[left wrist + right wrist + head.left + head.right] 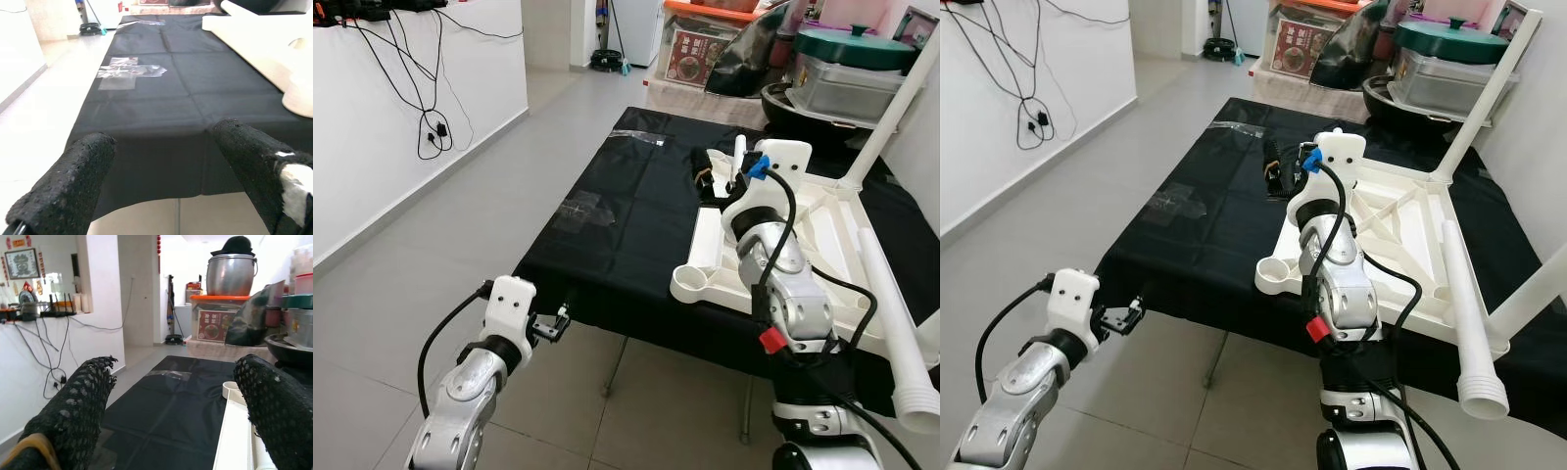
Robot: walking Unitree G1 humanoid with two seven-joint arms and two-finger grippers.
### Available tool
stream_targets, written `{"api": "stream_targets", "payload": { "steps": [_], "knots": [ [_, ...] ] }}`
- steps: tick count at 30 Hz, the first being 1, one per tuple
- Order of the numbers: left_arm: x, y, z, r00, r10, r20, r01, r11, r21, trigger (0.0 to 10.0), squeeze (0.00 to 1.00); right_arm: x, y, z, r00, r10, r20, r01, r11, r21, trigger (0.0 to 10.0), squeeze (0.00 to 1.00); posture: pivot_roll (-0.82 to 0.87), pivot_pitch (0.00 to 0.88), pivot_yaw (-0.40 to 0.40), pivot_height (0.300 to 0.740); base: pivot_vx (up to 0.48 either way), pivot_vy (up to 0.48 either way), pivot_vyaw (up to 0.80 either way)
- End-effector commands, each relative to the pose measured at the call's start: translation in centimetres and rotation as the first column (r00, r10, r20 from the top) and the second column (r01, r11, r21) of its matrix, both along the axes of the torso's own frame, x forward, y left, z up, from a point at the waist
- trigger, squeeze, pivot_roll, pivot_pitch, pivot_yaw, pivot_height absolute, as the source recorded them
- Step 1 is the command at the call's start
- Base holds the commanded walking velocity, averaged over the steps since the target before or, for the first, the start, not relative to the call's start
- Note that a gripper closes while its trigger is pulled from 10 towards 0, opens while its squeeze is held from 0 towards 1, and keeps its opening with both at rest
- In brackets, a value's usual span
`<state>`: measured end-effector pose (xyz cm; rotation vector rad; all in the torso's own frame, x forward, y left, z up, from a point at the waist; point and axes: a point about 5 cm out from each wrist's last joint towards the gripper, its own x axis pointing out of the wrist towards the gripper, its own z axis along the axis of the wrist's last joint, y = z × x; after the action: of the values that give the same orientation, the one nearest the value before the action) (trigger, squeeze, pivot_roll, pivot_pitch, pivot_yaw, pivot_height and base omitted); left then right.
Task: Building children table
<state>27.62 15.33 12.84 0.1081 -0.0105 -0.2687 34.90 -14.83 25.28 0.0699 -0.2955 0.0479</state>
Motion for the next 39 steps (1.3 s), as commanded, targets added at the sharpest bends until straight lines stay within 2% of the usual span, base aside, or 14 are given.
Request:
{"api": "stream_targets", "payload": {
  "steps": [1, 2, 3, 4, 12, 27, 31, 39],
  "knots": [
    [0.1, 0.2, 0.0, 1.000, 0.017, 0.005, -0.016, 1.000, -0.011, 10.0, 0.00, -0.1, -0.4, -0.3, 1.000, -0.026, -0.007, 0.026, 1.000, -0.005, 10.0, 1.00, 0.05, 0.000, -0.111, 0.740, 0.000, 0.000, 0.00],
    [0.2, 0.2, 0.3, 1.000, 0.023, 0.017, -0.023, 0.999, -0.025, 10.0, 0.00, -0.1, -0.3, -0.5, 0.999, -0.033, -0.021, 0.033, 0.999, -0.010, 10.0, 0.95, 0.05, 0.000, -0.110, 0.740, 0.000, 0.000, 0.00],
    [0.2, 0.2, 0.3, 1.000, 0.023, 0.017, -0.023, 0.999, -0.025, 10.0, 0.00, -0.1, -0.3, -0.5, 0.999, -0.033, -0.021, 0.033, 0.999, -0.010, 10.0, 0.95, 0.05, 0.000, -0.110, 0.740, 0.000, 0.000, 0.00],
    [0.3, 0.2, 0.6, 0.999, 0.027, 0.028, -0.026, 0.999, -0.037, 10.0, 0.00, 0.0, -0.2, -0.8, 0.999, -0.033, -0.037, 0.033, 0.999, -0.014, 10.0, 0.00, 0.05, 0.000, -0.110, 0.740, 0.304, 0.000, 0.00],
    [0.5, -0.1, 0.9, 0.999, 0.024, 0.042, -0.022, 0.998, -0.053, 10.0, 0.00, -0.2, 0.7, -1.5, 0.998, -0.007, -0.063, 0.006, 1.000, -0.017, 10.0, 0.00, 0.05, 0.000, -0.105, 0.740, 0.361, 0.000, 0.00],
    [0.5, -0.2, 1.0, 0.999, 0.022, 0.045, -0.019, 0.999, -0.050, 10.0, 0.00, -0.2, 1.2, -1.6, 0.998, 0.013, -0.067, -0.015, 0.999, -0.031, 10.0, 0.00, 0.05, 0.000, -0.106, 0.740, 0.370, 0.000, 0.00],
    [0.5, -0.3, 1.1, 0.998, 0.019, 0.060, -0.016, 0.999, -0.042, 10.0, 0.00, -0.1, 1.1, -1.4, 0.998, 0.006, -0.061, -0.007, 1.000, -0.022, 10.0, 0.00, 0.05, 0.000, -0.108, 0.740, 0.000, 0.000, 0.00],
    [0.5, -0.3, 1.2, 0.997, 0.021, 0.072, -0.019, 0.999, -0.033, 10.0, 0.00, -0.2, 1.4, -1.1, 0.998, 0.044, -0.047, -0.043, 0.999, 0.023, 10.0, 0.00, 0.05, 0.000, -0.110, 0.740, 0.000, 0.000, -0.79]
  ]
}}
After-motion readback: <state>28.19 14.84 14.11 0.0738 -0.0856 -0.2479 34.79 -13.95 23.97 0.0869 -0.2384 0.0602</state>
